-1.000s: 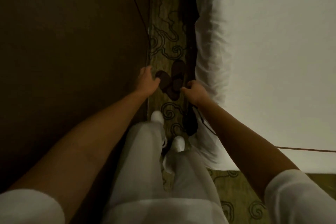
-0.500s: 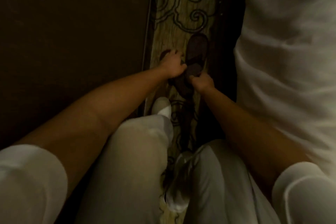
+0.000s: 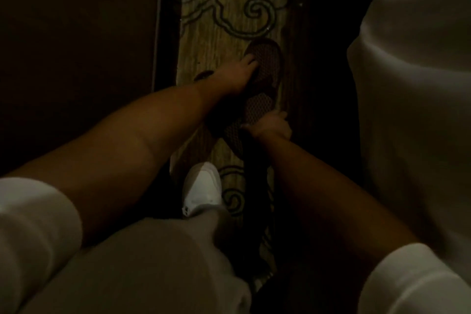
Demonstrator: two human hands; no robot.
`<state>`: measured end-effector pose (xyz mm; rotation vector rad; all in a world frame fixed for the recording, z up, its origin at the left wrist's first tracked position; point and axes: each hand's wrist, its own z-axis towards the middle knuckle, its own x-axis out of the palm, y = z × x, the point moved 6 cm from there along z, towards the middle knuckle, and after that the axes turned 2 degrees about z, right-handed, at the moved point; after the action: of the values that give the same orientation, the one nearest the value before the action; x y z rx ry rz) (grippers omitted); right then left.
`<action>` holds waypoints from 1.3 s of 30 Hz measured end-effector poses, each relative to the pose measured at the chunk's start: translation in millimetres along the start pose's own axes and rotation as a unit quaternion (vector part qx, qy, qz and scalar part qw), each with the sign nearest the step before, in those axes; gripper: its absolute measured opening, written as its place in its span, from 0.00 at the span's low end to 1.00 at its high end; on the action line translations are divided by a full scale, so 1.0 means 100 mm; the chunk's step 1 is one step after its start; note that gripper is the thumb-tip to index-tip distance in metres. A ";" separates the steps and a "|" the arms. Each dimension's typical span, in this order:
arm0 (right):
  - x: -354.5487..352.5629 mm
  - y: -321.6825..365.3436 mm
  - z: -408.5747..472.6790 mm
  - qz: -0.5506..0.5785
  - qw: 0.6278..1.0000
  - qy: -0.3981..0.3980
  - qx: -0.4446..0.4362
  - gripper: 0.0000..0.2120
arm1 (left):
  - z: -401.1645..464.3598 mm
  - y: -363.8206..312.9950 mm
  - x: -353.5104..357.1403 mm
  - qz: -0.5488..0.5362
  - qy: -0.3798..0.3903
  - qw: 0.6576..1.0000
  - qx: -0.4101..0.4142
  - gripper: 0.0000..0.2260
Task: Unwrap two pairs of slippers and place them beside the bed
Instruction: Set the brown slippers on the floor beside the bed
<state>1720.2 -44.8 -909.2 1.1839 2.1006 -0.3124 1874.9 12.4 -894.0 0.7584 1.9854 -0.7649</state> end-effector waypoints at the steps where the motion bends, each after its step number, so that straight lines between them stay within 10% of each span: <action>1: -0.01 0.00 0.02 0.003 1.000 -0.005 0.000 0.58 | 0.03 0.04 -0.03 -0.002 -0.003 1.000 0.007 0.27; 16: -0.06 -0.03 0.03 0.055 0.998 -0.005 -0.011 0.50 | -0.47 0.45 0.38 0.009 -0.026 0.995 -0.099 0.23; 27: -0.59 0.08 0.24 0.254 0.962 0.057 -0.087 0.38 | 0.14 0.17 -0.07 0.214 -0.019 0.967 0.140 0.40; 30: -0.89 0.35 0.37 0.152 0.975 0.022 -0.159 0.36 | 0.12 0.44 -0.25 0.187 0.025 0.976 0.110 0.54; 39: -0.68 0.52 0.48 -0.145 0.955 -0.130 -0.224 0.28 | -0.22 0.81 0.02 0.032 0.025 0.997 -0.066 0.53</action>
<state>1808.1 -85.2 -892.4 0.5395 1.9673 -0.1037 1922.8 80.0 -904.5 0.7645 2.0251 -0.5763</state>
